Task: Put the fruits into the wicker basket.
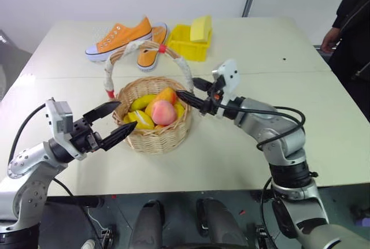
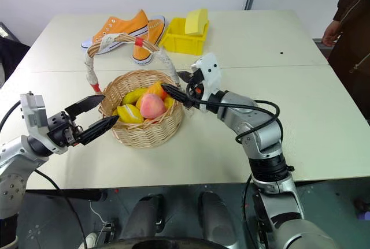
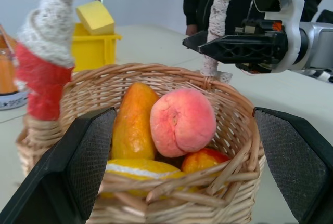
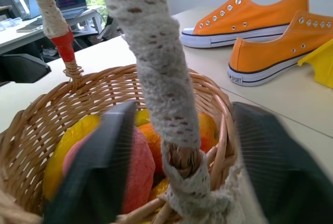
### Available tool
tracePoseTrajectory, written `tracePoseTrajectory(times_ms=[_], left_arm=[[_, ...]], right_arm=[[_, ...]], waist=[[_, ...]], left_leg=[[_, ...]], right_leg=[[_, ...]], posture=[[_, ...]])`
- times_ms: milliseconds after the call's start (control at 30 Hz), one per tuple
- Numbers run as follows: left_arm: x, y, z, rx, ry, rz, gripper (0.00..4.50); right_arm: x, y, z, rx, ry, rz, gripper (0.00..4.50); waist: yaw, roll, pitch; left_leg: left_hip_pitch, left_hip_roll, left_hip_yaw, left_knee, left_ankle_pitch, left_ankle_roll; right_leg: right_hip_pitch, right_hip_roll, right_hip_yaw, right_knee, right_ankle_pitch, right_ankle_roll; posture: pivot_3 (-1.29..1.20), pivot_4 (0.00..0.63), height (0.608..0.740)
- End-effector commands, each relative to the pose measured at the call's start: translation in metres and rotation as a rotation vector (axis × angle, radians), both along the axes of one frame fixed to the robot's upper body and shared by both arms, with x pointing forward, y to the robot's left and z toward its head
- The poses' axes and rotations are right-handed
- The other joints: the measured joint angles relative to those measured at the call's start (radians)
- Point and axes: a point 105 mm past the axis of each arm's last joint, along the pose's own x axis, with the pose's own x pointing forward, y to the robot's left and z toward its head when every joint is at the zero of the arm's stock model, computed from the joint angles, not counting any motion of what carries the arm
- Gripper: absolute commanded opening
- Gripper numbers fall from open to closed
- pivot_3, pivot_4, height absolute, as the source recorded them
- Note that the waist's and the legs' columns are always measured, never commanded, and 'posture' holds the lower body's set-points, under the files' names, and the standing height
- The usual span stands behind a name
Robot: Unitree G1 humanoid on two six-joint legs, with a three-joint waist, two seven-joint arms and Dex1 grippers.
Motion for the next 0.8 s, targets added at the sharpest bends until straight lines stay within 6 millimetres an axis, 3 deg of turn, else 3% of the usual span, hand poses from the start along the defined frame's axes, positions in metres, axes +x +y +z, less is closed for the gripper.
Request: tracePoseTrajectory(times_ms=[33,100,233,367,500,667,800], left_arm=[[-0.003,-0.005,0.008,0.002,-0.047,-0.012,4.5],[-0.003,-0.007,0.007,-0.001,-0.047,-0.016,4.5],[-0.001,-0.011,0.009,-0.005,-0.054,-0.028,4.5],[0.003,-0.017,0.011,-0.008,-0.065,-0.05,4.5],[0.008,-0.021,0.012,-0.01,-0.07,-0.065,4.5],[0.014,-0.025,0.013,-0.008,-0.077,-0.071,4.5],[0.016,-0.026,0.014,-0.006,-0.085,-0.07,4.5]], right_arm=[[-0.008,-0.004,0.023,0.072,-0.081,0.013,0.94],[-0.01,-0.009,0.027,0.076,-0.104,0.0,0.04],[-0.002,-0.049,0.044,0.094,-0.189,-0.144,0.04],[0.019,-0.142,0.065,0.079,-0.267,-0.498,0.04],[0.032,-0.228,0.066,0.01,-0.282,-0.861,0.04],[0.04,-0.273,0.057,0.012,-0.264,-1.057,0.04],[0.044,-0.285,0.048,0.001,-0.243,-1.104,0.04]], waist=[[-0.002,0.0,0.0],[-0.003,0.0,0.0],[-0.003,0.0,0.0],[0.004,0.0,0.0],[0.0,0.0,0.0],[-0.031,0.001,0.001],[-0.04,0.002,0.001]], left_leg=[[0.0,0.0,0.001,0.0,0.0,0.0],[0.0,0.0,0.001,0.0,0.0,0.0],[0.0,0.0,0.001,0.0,0.0,0.0],[0.0,-0.001,0.001,0.0,0.0,0.0],[0.0,-0.002,0.002,0.0,0.0,0.0],[0.003,-0.001,0.006,-0.001,-0.002,0.003],[0.004,-0.001,0.006,-0.002,-0.002,0.003]], right_leg=[[0.0,0.0,0.0,0.0,0.0,0.0],[0.0,0.0,0.001,0.0,0.0,0.0],[0.0,0.0,0.001,0.0,0.0,0.0],[0.0,0.0,0.001,0.0,0.0,0.0],[0.001,-0.001,0.003,-0.002,0.0,0.0],[0.0,0.003,0.008,0.0,0.0,0.0],[-0.002,0.004,0.01,0.002,0.002,0.003]], posture=[[0.0,0.15,0.74],[0.0,0.15,0.74],[0.0,0.15,0.74],[0.0,0.15,0.74],[0.0,0.15,0.74],[0.0,0.15,0.74],[0.0,0.15,0.74]])
